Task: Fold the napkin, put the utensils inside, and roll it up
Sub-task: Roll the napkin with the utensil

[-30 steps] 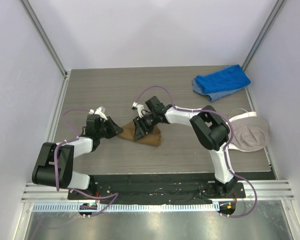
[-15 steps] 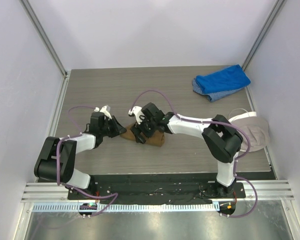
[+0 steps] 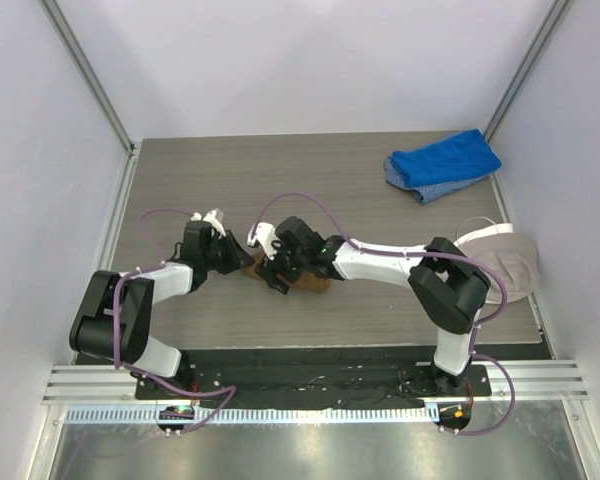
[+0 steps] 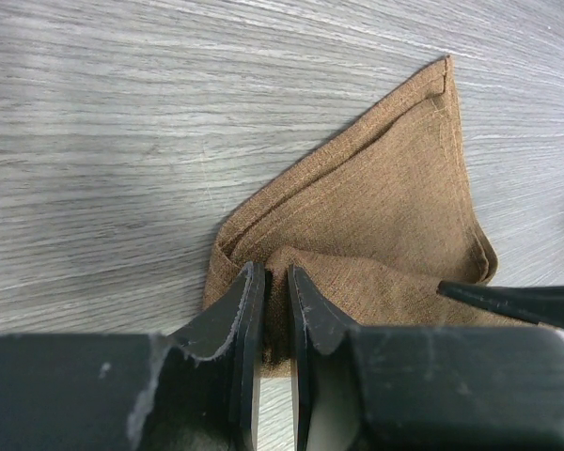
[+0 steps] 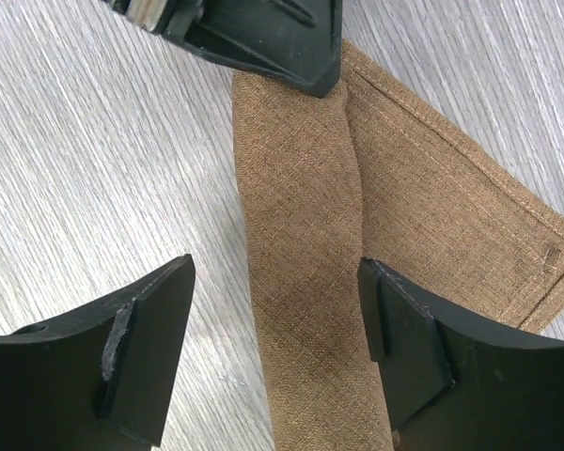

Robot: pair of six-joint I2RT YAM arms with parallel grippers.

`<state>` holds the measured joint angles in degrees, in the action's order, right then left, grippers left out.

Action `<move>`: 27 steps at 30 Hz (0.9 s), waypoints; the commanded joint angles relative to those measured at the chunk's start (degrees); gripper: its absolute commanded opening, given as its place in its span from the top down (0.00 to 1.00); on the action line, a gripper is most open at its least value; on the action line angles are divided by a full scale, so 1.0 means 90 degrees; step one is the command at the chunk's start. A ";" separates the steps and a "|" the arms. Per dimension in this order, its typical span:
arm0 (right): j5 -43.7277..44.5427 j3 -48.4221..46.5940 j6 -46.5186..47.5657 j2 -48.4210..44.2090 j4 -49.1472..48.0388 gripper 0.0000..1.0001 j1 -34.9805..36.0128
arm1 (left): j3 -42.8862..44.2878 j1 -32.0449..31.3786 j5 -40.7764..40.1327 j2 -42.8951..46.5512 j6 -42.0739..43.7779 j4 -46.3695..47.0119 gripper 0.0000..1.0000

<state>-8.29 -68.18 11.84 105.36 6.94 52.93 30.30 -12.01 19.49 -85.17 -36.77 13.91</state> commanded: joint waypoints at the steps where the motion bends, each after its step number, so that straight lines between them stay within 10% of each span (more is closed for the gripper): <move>1: 0.0150 0.0017 0.0179 -0.0018 -0.0039 0.25 0.0047 | 0.0168 -0.0062 -0.0114 -0.0088 0.0161 -0.0384 0.82; 16: 0.0365 0.0466 -0.0084 0.0315 -0.0185 0.44 0.0076 | 0.0314 -0.0111 -0.0143 -0.0001 0.0121 -0.0530 0.80; 27: -0.0717 0.0477 -0.0572 0.0568 -0.0029 0.67 -0.0265 | 0.0422 -0.0101 -0.1119 0.1228 0.0258 -0.1253 0.33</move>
<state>-7.22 -64.64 10.09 108.03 3.20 51.68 33.04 -12.69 14.37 -79.61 -35.77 4.75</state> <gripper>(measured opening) 0.344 0.646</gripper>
